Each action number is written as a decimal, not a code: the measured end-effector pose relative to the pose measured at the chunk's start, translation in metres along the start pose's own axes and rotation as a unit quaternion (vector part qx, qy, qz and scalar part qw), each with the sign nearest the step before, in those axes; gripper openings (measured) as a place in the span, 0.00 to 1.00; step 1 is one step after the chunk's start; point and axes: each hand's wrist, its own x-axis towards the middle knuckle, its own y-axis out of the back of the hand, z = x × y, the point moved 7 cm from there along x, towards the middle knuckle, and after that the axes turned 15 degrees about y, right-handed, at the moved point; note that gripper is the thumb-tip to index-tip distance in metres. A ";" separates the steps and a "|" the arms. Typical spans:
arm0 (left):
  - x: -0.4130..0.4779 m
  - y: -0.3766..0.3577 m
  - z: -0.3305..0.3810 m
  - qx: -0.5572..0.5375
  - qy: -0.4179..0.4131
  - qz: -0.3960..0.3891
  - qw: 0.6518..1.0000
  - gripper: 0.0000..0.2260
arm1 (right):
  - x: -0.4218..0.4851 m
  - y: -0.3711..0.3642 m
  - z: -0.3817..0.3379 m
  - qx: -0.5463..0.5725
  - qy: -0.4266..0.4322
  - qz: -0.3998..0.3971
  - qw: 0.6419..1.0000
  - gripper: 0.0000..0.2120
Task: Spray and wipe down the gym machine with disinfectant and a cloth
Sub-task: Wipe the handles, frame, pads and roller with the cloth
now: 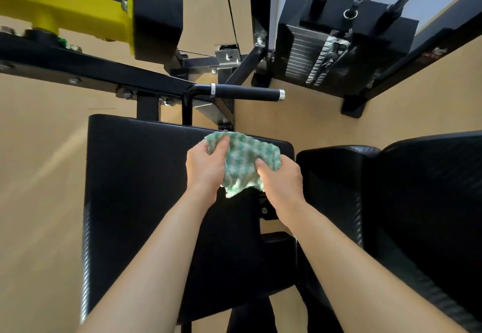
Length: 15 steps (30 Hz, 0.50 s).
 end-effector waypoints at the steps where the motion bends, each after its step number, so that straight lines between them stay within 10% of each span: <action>1: 0.003 0.002 0.003 0.041 -0.033 0.015 0.998 0.07 | 0.004 0.000 0.001 -0.030 0.013 0.020 0.999 0.03; 7: 0.022 0.017 0.021 0.192 -0.136 0.114 0.965 0.07 | 0.025 -0.006 -0.007 -0.138 0.068 0.127 0.980 0.13; 11: 0.022 0.023 0.037 0.385 -0.217 0.264 0.857 0.06 | 0.020 -0.022 -0.027 -0.315 0.214 0.171 0.909 0.29; 15: 0.013 0.023 0.034 0.437 -0.330 0.332 0.768 0.17 | 0.013 -0.070 -0.005 -0.274 0.320 0.020 0.907 0.31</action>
